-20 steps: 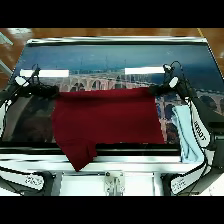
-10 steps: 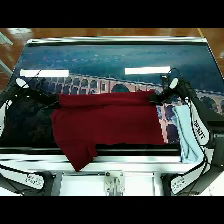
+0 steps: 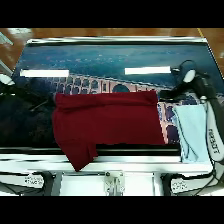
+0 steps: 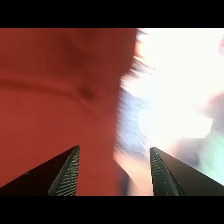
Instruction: Fold the shirts.
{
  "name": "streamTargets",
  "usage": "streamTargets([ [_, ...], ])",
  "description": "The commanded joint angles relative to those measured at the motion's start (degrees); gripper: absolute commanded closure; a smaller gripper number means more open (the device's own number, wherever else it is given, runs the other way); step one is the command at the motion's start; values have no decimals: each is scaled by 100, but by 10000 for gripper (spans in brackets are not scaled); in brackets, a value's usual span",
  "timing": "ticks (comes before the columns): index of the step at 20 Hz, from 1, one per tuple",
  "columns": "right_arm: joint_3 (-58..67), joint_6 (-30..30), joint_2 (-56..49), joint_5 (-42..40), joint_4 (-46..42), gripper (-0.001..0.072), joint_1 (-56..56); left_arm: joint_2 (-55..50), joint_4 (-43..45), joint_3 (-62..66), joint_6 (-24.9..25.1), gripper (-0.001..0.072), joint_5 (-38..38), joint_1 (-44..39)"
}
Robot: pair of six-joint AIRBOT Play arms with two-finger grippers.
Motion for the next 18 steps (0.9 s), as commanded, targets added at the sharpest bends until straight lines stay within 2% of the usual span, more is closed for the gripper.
streamTargets([
  [1,-9,-214,619,1572,-234,144,-761,1110,2,-734,474,85,-898,485],
  [4,-173,-129,925,2041,776,144,-1504,2328,-24,-2608,695,86,-275,1040],
  [7,-295,-120,1091,2135,787,144,-1633,2774,-463,-3954,920,86,151,1467],
  [10,-297,-68,1091,2048,802,145,-1563,2660,-691,-4575,1209,87,468,1421],
  [14,-297,-59,1086,1971,737,145,-1563,2417,-691,-4937,1204,92,1115,1296],
  [18,-297,-52,1086,1690,501,145,-1563,2048,-693,-4972,1252,107,1318,1292],
])
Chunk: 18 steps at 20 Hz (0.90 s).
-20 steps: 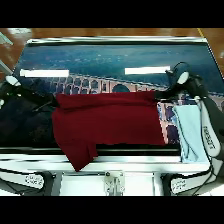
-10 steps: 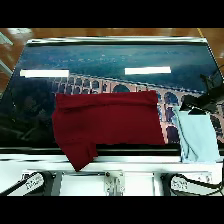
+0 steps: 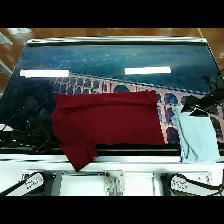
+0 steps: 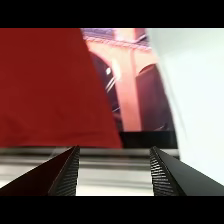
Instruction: Fold the shirts.
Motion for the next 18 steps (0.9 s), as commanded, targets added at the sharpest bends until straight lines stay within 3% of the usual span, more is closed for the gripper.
streamTargets([
  [1,0,39,7,-219,-205,146,0,-271,-24,-120,94,108,247,-9],
  [6,0,166,7,-254,-234,145,0,-308,-44,-203,337,117,527,-9],
  [7,0,205,7,-247,-232,146,0,-310,-46,-203,407,182,529,-9],
  [16,0,297,7,-179,-236,146,0,-496,-227,-396,538,191,929,-374],
  [18,0,304,7,-179,-308,145,0,-562,-350,-398,535,246,1032,-439],
])
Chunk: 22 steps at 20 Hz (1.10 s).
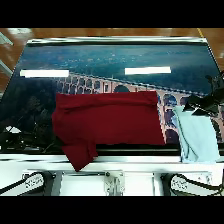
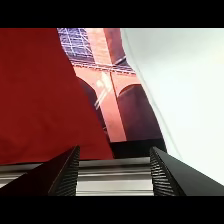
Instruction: Fold the shirts.
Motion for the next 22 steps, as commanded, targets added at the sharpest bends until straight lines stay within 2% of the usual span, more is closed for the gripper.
streamTargets([
  [1,0,48,4,37,-107,146,0,-120,-111,-28,33,246,501,-170],
  [3,0,61,4,33,-125,146,0,-260,-155,-70,33,249,483,-398],
  [4,0,61,4,33,-127,145,0,-332,-153,-81,33,335,485,-507],
  [7,-9,168,4,72,-142,146,0,-402,-153,-79,76,671,466,-608],
  [11,-686,-28,4,479,-544,143,-4,-361,-151,-76,205,672,179,-505],
  [14,-1589,-450,4,490,72,143,-4,-256,-140,9,221,672,-28,-332],
  [16,-2028,-616,4,350,68,143,-4,-131,-70,186,223,672,-291,-267],
  [18,-2350,-400,-46,-11,-83,145,-4,-22,-26,341,197,672,-452,-269],
  [22,-2699,-352,-411,-396,599,145,2,2,-28,422,94,672,-627,-269],
])
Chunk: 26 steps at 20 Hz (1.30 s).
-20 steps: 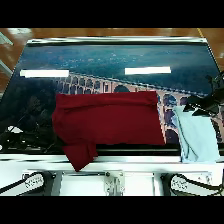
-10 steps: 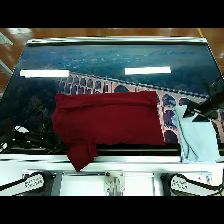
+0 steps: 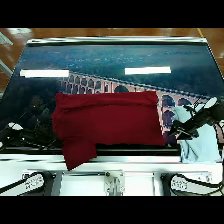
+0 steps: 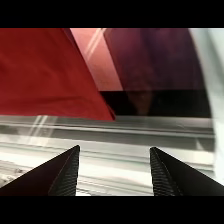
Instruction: Fold the shirts.
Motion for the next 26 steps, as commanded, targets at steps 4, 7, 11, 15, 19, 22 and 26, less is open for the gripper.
streamTargets([
  [4,-501,199,-428,-667,463,145,4,59,-70,81,-155,672,-369,15],
  [7,-684,267,-439,-1021,555,146,4,175,-68,83,-212,672,-361,15],
  [11,-1008,280,-439,-1495,1034,147,4,365,-68,83,-365,672,-358,15],
  [15,-1049,367,-437,-1897,1091,410,341,538,-70,83,-404,672,-361,15],
  [19,-970,140,-378,-2041,1064,646,815,815,-66,201,-382,673,-501,15],
  [22,-680,-190,-20,-1912,1045,647,831,1078,-103,804,2,672,-920,15],
  [26,238,-144,304,-1980,831,648,907,1043,-111,1899,-146,673,-992,-13],
])
